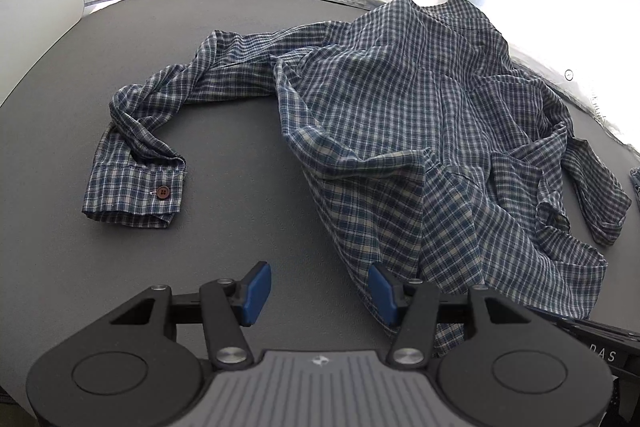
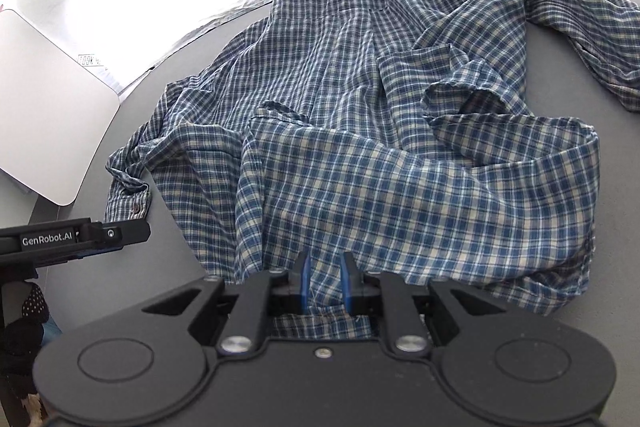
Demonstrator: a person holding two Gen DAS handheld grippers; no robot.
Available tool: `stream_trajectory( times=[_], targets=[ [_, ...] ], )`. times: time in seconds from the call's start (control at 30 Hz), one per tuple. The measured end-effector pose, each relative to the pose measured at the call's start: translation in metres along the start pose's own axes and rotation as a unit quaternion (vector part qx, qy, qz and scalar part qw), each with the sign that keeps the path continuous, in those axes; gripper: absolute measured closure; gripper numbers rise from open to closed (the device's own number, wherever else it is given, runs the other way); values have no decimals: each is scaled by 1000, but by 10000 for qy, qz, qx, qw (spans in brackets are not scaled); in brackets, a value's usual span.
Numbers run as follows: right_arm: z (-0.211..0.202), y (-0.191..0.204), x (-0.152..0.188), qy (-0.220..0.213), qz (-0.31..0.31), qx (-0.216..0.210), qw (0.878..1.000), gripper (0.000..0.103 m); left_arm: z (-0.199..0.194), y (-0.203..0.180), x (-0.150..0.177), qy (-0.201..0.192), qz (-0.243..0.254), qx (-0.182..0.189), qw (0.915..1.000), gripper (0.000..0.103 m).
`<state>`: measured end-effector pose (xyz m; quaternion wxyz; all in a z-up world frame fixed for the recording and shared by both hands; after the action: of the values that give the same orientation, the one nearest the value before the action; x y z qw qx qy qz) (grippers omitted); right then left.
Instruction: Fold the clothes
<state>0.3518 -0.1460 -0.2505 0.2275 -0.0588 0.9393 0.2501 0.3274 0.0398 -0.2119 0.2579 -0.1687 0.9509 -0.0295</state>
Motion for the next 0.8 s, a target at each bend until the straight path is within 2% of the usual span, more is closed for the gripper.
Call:
stream_trajectory(
  times=[0.07, 0.17, 0.37, 0.5, 0.57, 0.63, 0.8],
  targets=[
    [-4, -3, -5, -71, 387, -239, 9989, 85, 0, 4, -2, -8, -61, -30, 10000, 48],
    [-12, -18, -16, -280, 1208, -556, 9907, 84, 2, 4, -5, -12, -82, -52, 10000, 48],
    [-25, -61, -42, -814, 2278, -605, 9684, 84, 6, 1, -29, -52, -444, 141, 9989, 47],
    [-14, -74, -65, -884, 1913, -73, 9775, 83, 14, -1, -59, -145, -722, 192, 9971, 46],
    [-8, -79, -77, -906, 1671, 219, 9815, 78, 20, -1, -72, -186, -806, 161, 9964, 40],
    [-2, -84, -89, -926, 1427, 510, 9841, 60, 30, 0, -87, -211, -840, 65, 9962, 40],
    [12, -97, -121, -971, 808, 1234, 9843, 52, 66, 0, -110, 64, -894, -226, 9957, 37]
  ],
)
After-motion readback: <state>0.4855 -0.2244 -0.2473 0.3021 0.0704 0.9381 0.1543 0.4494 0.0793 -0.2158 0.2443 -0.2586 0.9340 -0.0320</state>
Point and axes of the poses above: each gripper's, at about its wrist camera, not at the fingertips, and z roughly the way its jaws point, y to its left, x to its underside, the point moved 8 cm from there along z, roughly the way its jaws point, and after that the axes turned 2 degrees about -z, right-handed, at the moved point
